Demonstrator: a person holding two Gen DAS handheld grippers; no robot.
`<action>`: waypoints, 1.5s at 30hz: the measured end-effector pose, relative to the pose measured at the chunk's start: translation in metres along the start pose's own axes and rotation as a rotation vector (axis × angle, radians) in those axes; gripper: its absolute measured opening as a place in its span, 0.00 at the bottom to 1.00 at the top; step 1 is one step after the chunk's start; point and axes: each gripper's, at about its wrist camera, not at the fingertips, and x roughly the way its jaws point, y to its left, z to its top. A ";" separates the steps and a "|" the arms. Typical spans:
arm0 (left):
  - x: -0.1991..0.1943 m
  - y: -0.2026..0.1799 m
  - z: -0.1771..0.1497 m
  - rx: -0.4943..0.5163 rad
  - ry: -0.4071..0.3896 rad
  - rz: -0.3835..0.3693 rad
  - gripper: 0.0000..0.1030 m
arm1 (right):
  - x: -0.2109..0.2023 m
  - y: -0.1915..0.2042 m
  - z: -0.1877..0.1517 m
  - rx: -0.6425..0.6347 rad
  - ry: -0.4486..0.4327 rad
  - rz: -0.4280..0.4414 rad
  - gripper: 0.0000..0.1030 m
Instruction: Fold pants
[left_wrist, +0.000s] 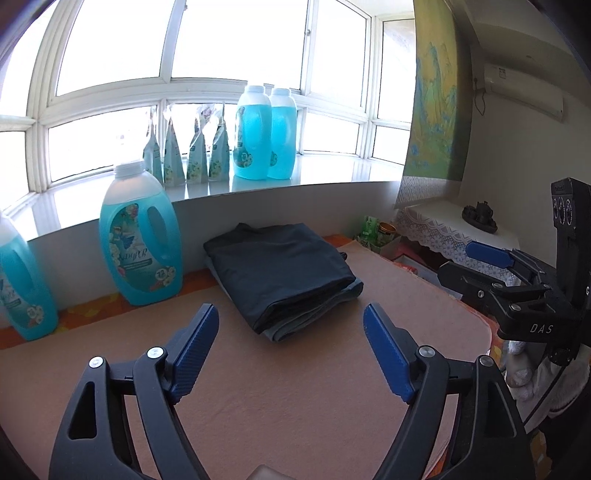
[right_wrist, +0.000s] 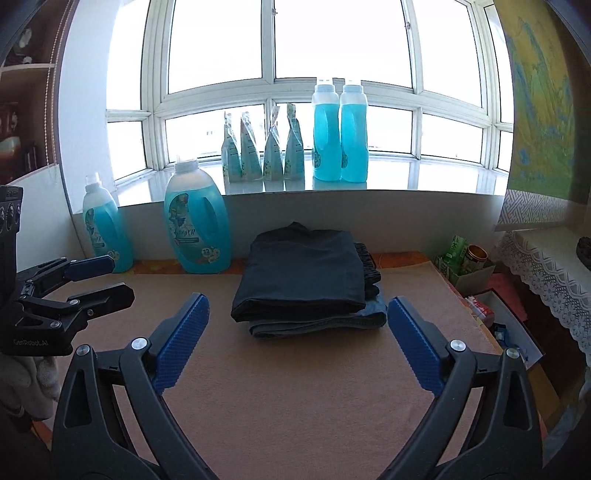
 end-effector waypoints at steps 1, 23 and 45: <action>-0.006 -0.003 -0.003 0.004 -0.001 0.003 0.79 | -0.006 0.001 -0.003 0.002 -0.004 0.000 0.99; -0.078 -0.012 -0.088 -0.126 -0.001 0.108 0.80 | -0.075 -0.004 -0.088 0.158 0.016 -0.015 1.00; -0.078 -0.009 -0.106 -0.113 0.034 0.206 0.80 | -0.067 0.007 -0.113 0.154 0.053 -0.075 1.00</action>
